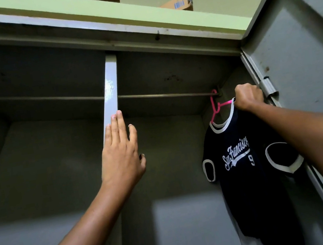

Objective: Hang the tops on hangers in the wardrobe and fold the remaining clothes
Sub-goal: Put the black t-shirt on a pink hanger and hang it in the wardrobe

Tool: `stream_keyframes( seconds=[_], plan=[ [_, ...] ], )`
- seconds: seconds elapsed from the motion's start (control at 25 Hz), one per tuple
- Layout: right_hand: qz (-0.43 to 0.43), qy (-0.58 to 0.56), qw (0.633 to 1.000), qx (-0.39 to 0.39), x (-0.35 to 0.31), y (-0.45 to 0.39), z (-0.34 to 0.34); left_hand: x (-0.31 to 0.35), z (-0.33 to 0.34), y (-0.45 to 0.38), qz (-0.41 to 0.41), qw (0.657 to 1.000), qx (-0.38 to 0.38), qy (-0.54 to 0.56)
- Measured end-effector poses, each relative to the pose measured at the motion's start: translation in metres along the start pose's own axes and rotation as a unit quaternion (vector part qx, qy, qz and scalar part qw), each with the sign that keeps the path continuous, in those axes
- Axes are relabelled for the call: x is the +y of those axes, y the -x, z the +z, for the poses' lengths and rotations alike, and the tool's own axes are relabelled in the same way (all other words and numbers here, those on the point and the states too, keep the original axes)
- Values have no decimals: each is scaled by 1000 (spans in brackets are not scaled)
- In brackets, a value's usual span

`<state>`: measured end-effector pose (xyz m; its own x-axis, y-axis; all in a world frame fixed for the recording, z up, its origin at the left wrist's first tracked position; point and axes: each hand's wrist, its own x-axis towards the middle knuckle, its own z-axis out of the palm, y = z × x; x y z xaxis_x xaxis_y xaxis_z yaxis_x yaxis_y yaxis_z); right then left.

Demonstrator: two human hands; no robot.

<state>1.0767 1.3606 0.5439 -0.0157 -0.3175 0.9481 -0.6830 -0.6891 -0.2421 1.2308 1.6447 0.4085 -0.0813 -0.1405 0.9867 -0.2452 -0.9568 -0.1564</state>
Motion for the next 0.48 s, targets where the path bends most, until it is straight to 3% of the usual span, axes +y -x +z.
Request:
stream_keyframes(
  seconds=[0.32,0.48],
  plan=[
    [-6,71,997,-4,2,7,6,1,2,0,-9,1000,-11,24],
    [-101,147,984,33,-12,33,-8,1,-3,2,-10,998,-12,54]
  ],
)
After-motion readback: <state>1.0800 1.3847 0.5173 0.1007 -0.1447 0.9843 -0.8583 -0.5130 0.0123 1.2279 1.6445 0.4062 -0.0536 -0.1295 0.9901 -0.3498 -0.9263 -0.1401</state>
